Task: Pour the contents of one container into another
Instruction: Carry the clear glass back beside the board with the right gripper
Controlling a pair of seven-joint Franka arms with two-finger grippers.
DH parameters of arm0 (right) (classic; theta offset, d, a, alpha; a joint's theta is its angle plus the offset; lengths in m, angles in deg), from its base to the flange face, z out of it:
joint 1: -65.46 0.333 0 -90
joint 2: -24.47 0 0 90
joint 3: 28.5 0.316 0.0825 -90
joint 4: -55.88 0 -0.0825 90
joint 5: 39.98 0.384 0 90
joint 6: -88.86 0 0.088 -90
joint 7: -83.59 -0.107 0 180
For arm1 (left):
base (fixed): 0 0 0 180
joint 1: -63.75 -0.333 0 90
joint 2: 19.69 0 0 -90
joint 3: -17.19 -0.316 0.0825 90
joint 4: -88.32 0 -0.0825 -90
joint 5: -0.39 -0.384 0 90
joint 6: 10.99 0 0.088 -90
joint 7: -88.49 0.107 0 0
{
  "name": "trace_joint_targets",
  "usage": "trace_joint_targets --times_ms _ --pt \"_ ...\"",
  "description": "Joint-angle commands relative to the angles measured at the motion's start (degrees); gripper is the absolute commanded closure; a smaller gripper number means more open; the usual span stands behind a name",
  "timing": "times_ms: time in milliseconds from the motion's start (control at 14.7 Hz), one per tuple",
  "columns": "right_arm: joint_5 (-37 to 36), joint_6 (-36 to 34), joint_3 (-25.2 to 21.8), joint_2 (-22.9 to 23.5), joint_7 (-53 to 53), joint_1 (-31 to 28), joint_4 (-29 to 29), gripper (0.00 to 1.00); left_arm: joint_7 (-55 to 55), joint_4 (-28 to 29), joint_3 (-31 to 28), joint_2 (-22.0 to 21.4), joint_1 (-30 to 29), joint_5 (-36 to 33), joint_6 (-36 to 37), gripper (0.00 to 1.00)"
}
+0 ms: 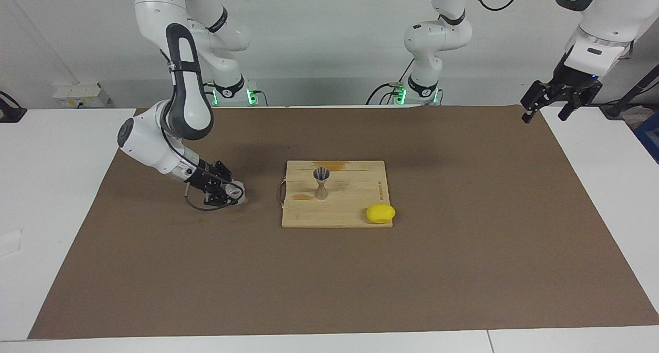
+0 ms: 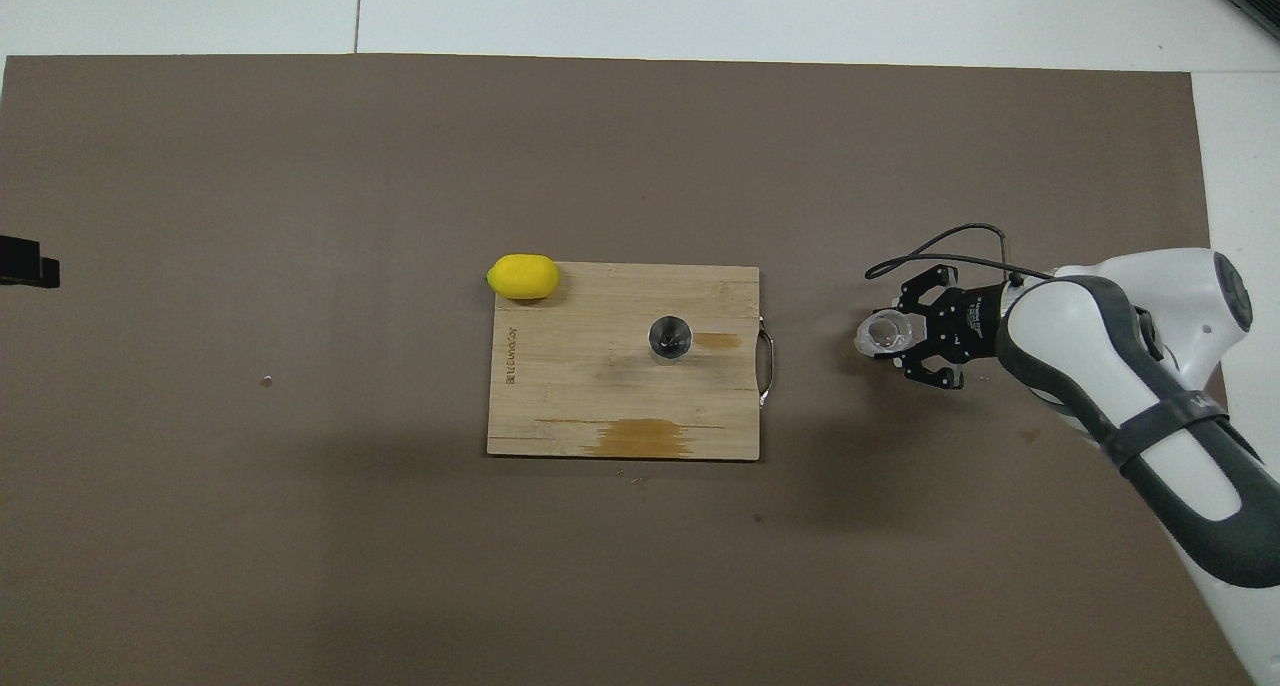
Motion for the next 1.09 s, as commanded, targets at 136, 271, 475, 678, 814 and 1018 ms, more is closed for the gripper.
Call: trace_joint_targets --times_ms 136,271,475,678,814,1018 --pt "2.6 1.8 0.4 -0.6 1.5 -0.7 2.0 0.41 -1.1 -0.9 0.1 0.4 0.9 -0.5 -0.4 0.0" --pt "2.5 1.6 0.3 -1.1 1.3 -0.7 1.8 0.01 -3.1 -0.9 0.3 0.4 1.0 -0.5 -0.4 0.0" --pt "1.6 0.7 0.1 -3.8 1.9 -1.3 1.9 0.0 -3.2 -0.8 0.6 0.4 1.1 -0.5 -0.3 0.0" --pt "-3.9 -1.1 0.1 -7.0 2.6 -1.2 1.8 0.0 -3.1 -0.5 0.5 0.3 1.9 -0.6 -0.4 0.0" --pt "-13.9 -2.7 0.5 -9.0 6.3 -0.7 1.6 0.0 -3.1 -0.6 0.5 0.3 1.6 -0.6 -0.7 0.0" --pt "-24.2 -5.3 0.5 -11.9 14.1 0.9 1.4 0.0 -3.2 -0.5 0.5 0.3 1.8 -0.6 -1.1 0.0"
